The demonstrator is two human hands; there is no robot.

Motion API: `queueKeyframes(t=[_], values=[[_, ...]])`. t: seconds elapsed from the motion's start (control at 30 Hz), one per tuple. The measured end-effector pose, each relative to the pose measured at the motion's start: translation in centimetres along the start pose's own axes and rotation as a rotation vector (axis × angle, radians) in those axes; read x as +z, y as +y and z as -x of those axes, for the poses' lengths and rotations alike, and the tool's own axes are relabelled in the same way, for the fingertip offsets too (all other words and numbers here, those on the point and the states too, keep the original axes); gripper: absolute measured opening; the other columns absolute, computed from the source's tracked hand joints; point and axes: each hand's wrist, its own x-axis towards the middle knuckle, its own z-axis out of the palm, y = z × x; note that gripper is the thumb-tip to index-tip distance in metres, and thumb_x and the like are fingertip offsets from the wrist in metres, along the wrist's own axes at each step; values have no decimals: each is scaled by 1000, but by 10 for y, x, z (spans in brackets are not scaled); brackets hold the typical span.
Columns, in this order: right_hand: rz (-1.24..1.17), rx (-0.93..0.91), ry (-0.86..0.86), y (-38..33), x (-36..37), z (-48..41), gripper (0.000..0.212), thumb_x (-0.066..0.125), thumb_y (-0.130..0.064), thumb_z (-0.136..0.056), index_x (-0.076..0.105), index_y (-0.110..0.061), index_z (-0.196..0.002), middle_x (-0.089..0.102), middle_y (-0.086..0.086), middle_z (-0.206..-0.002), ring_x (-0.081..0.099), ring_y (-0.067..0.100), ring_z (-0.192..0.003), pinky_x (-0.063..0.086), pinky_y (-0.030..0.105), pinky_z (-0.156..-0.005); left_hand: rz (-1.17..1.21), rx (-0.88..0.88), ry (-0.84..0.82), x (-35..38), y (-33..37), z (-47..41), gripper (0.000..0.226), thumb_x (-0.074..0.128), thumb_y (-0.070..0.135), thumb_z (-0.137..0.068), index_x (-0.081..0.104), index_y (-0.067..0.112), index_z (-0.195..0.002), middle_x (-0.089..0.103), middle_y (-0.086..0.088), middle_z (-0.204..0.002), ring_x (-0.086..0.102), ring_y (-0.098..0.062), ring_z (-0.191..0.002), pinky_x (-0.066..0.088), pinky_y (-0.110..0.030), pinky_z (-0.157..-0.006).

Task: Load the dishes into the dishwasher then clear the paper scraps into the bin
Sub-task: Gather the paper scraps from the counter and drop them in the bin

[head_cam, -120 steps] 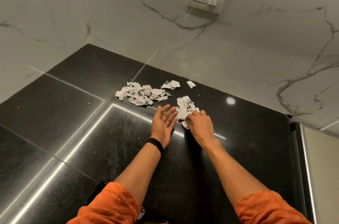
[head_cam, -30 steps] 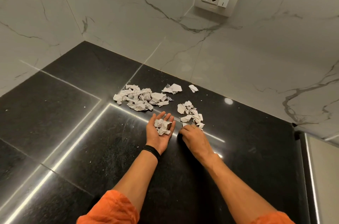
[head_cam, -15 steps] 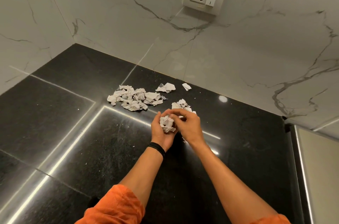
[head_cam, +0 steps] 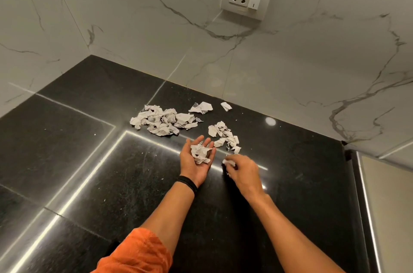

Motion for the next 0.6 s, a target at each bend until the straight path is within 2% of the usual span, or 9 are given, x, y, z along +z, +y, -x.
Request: queueKeyframes(t=[0.07, 0.2, 0.27, 0.33, 0.37, 0.43, 0.53, 0.6], values=[[-242, 154, 86, -13, -10, -6, 22, 76, -25, -88, 76, -24, -110, 74, -13, -106, 66, 1, -99, 53, 24, -88, -33, 0, -6, 1, -2, 1, 52, 41, 45, -104, 60, 5, -132, 63, -20, -132, 63, -32, -117, 49, -45, -103], [-459, 108, 79, -54, -16, -23, 29, 80, -24, -85, 74, -23, -114, 73, -15, -107, 68, 1, -99, 55, 19, -85, -106, -4, -35, 3, -12, 1, 50, 42, 43, -104, 61, 5, -130, 63, -23, -132, 64, -33, -115, 46, -45, -105], [-426, 38, -19, -68, -13, -25, 28, 79, -23, -85, 74, -27, -112, 73, -14, -104, 67, 3, -97, 56, 25, -85, -100, -23, -72, 6, -15, 3, 51, 43, 45, -102, 65, 5, -126, 67, -22, -124, 66, -33, -111, 48, -45, -103], [-257, -35, -125, -76, -8, -23, 25, 78, -27, -85, 75, -30, -110, 73, -11, -103, 63, 5, -96, 53, 28, -86, -78, -27, -84, 7, -14, 4, 47, 44, 42, -102, 67, 6, -121, 68, -19, -120, 69, -30, -104, 54, -42, -92], [-213, -62, -139, -77, -6, -22, 22, 77, -29, -86, 76, -30, -108, 72, -11, -101, 60, 5, -97, 51, 28, -86, -54, -28, -86, 7, -13, 4, 44, 44, 40, -102, 67, 7, -121, 68, -19, -120, 70, -30, -103, 55, -42, -90], [-309, -58, -78, -77, -6, -25, 16, 75, -28, -88, 78, -30, -103, 71, -18, -98, 57, 1, -98, 47, 23, -87, 14, -41, -96, 8, -9, 6, 41, 44, 36, -100, 68, 8, -118, 70, -19, -115, 70, -31, -101, 55, -43, -89], [-399, 46, 57, -62, -7, -42, 13, 71, -23, -91, 78, -28, -101, 74, -18, -98, 63, 1, -98, 48, 22, -87, 62, -38, -92, 4, -4, 7, 41, 44, 34, -98, 66, 9, -122, 71, -18, -114, 69, -32, -103, 49, -45, -101], [-235, 104, 34, -43, -5, -57, 20, 67, -19, -93, 76, -24, -111, 73, -13, -109, 64, 7, -103, 51, 31, -93, 98, -47, -70, 2, -2, 5, 44, 46, 33, -98, 63, 7, -129, 68, -20, -123, 66, -33, -112, 42, -46, -111]])
